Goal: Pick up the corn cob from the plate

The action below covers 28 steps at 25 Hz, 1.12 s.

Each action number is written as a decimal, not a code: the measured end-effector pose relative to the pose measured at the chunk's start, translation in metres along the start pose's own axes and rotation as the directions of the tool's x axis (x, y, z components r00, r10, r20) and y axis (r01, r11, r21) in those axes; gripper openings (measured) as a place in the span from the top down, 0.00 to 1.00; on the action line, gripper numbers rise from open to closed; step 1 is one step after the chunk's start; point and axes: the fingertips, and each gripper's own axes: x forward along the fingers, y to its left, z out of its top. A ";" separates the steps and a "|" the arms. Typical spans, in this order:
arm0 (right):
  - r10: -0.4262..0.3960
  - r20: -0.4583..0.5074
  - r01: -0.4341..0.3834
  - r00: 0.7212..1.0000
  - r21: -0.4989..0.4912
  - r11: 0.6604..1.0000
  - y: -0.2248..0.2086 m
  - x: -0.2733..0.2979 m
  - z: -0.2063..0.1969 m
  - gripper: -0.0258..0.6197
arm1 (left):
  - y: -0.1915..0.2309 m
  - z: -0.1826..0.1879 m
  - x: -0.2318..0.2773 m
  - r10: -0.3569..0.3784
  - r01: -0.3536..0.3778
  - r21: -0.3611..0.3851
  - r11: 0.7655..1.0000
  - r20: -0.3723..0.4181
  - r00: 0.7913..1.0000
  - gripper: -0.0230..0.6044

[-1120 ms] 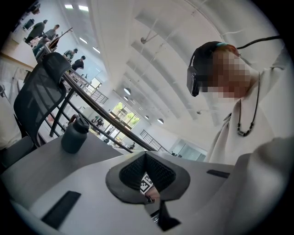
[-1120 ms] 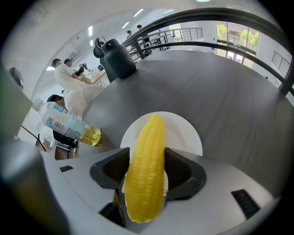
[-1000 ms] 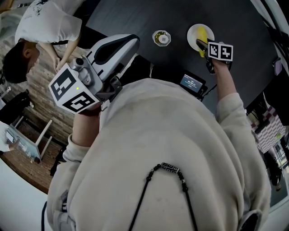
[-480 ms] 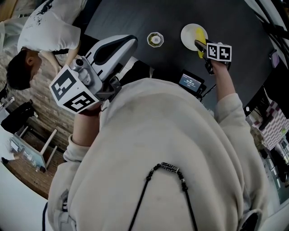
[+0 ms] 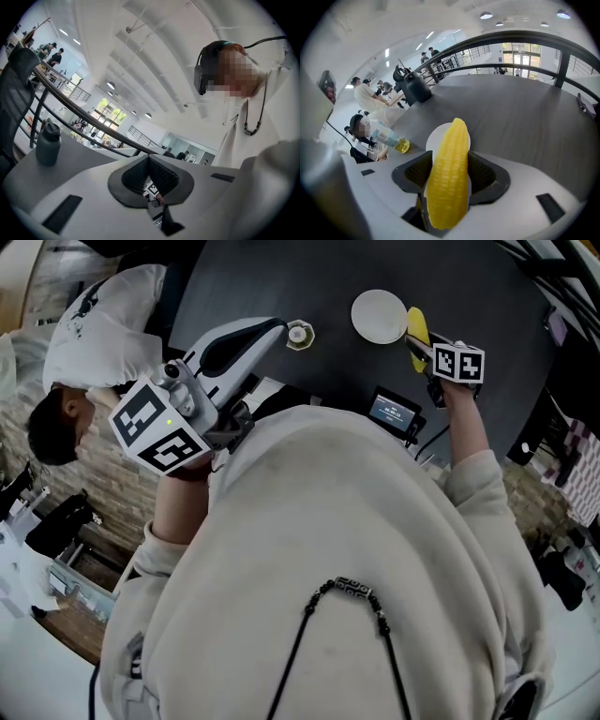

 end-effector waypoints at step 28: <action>0.277 0.635 -0.333 0.721 -0.033 0.942 0.142 -0.236 0.134 0.58 | -0.045 -0.002 0.074 -0.359 0.378 0.093 0.921 -0.173 0.917 0.96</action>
